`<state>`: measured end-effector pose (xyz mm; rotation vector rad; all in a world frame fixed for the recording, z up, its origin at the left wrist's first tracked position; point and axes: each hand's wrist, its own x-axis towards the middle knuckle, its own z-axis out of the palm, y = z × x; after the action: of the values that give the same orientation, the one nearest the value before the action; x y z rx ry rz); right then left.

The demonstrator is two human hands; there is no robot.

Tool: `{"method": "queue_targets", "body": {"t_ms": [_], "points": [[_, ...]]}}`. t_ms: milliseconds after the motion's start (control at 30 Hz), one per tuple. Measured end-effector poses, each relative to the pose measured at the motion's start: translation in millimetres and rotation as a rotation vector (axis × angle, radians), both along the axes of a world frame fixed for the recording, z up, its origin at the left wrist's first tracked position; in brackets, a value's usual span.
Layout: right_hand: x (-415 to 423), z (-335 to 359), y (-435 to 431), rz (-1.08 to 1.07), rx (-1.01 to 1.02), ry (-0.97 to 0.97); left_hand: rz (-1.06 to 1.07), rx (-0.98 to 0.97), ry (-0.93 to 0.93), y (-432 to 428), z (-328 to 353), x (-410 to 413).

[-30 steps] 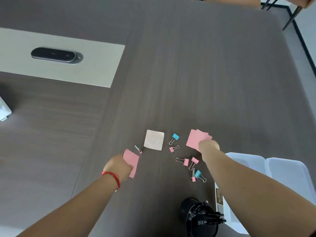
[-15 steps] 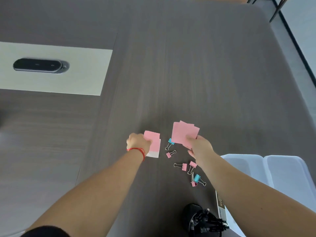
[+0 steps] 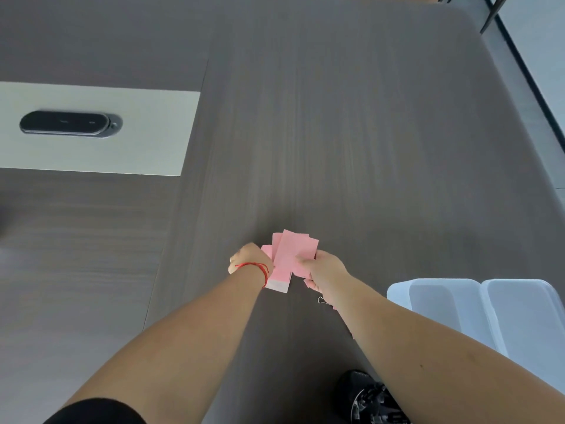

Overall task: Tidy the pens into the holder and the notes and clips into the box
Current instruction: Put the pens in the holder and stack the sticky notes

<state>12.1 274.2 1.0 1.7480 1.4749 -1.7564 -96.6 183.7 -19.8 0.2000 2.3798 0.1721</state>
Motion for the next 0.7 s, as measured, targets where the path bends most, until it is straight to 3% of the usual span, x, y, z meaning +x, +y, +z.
{"method": "queue_targets", "body": {"t_ms": [100,267,333,433,567,700], "points": [[0.2,-1.3,-3.2,0.019,0.000,-0.017,-0.110,-0.022,0.079,-4.2,-2.1,2.4],[2.3,10.8,-11.1,0.067,0.063,-0.060,-0.069,0.282,0.011,-16.9,-3.1,9.4],[5.6,13.9,-13.3,0.064,0.075,-0.058,0.053,0.379,-0.013,-19.5,2.7,9.6],[12.5,22.0,-15.6,0.071,0.083,-0.007,0.279,0.565,-0.196,-23.0,17.5,5.8],[25.9,44.6,-15.8,0.204,0.158,0.066,0.391,0.903,-0.680,-34.7,45.6,5.7],[41.0,71.6,-19.3,0.306,0.286,0.129,0.328,0.965,-0.751,-44.8,72.3,23.5]]}}
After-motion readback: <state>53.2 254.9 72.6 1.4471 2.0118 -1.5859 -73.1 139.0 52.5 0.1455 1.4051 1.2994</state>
